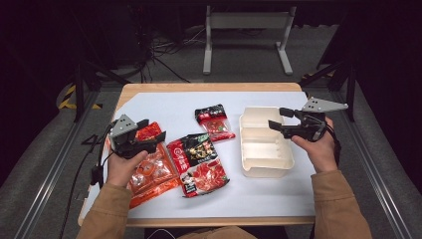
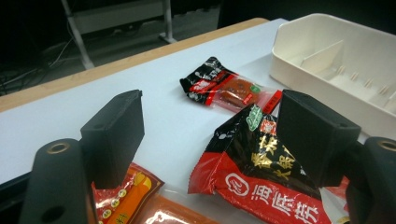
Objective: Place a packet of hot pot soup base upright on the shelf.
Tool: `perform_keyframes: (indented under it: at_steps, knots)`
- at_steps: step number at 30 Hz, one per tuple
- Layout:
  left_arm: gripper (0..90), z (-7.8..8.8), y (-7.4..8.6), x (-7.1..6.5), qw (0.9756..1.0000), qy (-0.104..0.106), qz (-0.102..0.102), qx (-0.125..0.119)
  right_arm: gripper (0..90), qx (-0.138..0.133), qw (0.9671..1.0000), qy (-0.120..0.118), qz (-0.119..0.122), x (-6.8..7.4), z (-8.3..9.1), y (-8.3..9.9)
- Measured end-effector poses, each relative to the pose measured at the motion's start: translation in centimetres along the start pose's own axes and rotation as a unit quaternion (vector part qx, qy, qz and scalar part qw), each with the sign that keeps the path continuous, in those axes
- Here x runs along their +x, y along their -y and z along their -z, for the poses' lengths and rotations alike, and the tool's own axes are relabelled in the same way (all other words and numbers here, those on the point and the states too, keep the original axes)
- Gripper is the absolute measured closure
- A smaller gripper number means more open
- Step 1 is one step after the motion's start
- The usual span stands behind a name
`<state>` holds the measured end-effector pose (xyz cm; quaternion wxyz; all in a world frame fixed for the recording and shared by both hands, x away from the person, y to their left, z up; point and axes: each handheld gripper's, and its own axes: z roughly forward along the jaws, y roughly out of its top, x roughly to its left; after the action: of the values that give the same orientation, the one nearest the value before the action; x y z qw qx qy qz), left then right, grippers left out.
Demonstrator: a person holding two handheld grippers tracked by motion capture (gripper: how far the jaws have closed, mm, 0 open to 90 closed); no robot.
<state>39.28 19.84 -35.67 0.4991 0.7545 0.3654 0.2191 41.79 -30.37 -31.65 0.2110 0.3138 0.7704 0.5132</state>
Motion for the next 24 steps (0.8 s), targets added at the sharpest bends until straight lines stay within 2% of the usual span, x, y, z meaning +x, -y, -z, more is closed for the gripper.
perform_keyframes:
  at_steps: [4, 6, 8, 10, 12, 15, 19, 23, 24]
  knots:
    - [25.4, -0.2, 0.1, -0.2, 1.0000, 0.005, 0.001, 0.006, 32.9, -0.003, 1.0000, 0.007, -0.002, 0.0, 0.3, -0.2]
    - [25.6, -0.2, 0.0, -0.3, 1.0000, 0.008, -0.001, -0.002, 32.8, -0.004, 1.0000, 0.006, 0.000, 0.1, 0.4, -0.2]
    - [25.9, -0.3, -0.1, -0.5, 0.9997, 0.021, 0.010, -0.011, 32.7, -0.004, 1.0000, 0.006, 0.005, 0.3, 0.4, -0.4]
    - [25.9, -0.5, -0.2, -0.8, 0.9996, 0.026, 0.008, -0.010, 32.6, -0.004, 1.0000, 0.006, 0.006, 0.5, 0.4, -0.5]
    - [26.1, -0.8, -0.3, -1.2, 0.9997, 0.023, -0.002, -0.005, 32.5, -0.002, 0.9999, 0.009, 0.011, 0.6, 0.4, -0.5]
    - [26.7, -1.1, -0.4, -1.5, 0.9997, 0.023, -0.004, -0.004, 32.5, -0.002, 0.9999, 0.011, 0.013, 0.6, 0.5, -0.5]
    - [27.1, -1.7, -0.2, -1.6, 0.9997, 0.020, 0.000, 0.010, 32.5, -0.003, 0.9998, 0.016, 0.012, 0.5, 0.6, -0.4]
    - [28.2, -2.7, 0.2, -1.7, 0.9991, -0.003, 0.015, 0.040, 32.3, 0.001, 0.9998, 0.018, 0.013, 0.4, 0.6, -0.4]
    - [28.2, -2.7, 0.2, -1.7, 0.9991, -0.003, 0.015, 0.040, 32.3, 0.001, 0.9998, 0.018, 0.013, 0.4, 0.6, -0.4]
